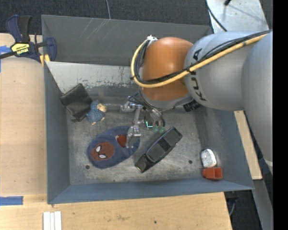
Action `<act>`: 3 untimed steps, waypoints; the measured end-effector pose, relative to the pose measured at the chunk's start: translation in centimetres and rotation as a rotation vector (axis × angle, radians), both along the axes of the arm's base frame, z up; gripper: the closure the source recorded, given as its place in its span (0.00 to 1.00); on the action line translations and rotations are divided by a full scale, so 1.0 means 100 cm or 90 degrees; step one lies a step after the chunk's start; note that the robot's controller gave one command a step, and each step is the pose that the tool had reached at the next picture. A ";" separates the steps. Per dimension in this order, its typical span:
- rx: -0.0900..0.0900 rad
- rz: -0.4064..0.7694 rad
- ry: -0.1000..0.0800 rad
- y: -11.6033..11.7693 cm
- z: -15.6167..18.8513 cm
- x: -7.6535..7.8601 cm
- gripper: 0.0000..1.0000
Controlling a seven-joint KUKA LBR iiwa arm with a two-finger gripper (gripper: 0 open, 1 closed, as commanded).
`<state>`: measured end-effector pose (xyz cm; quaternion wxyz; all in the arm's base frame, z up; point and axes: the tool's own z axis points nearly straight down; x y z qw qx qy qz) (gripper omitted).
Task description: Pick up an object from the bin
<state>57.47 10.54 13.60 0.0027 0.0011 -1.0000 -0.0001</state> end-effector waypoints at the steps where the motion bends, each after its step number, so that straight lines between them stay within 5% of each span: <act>1: 0.001 0.011 -0.009 -0.001 -0.051 0.018 0.00; 2: -0.001 -0.128 -0.002 -0.005 -0.060 0.019 0.00; 3: 0.008 -0.185 -0.002 -0.035 -0.059 0.044 0.00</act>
Offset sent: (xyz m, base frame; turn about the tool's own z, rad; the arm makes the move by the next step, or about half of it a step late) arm 0.0166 -0.0014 -0.0660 -0.0182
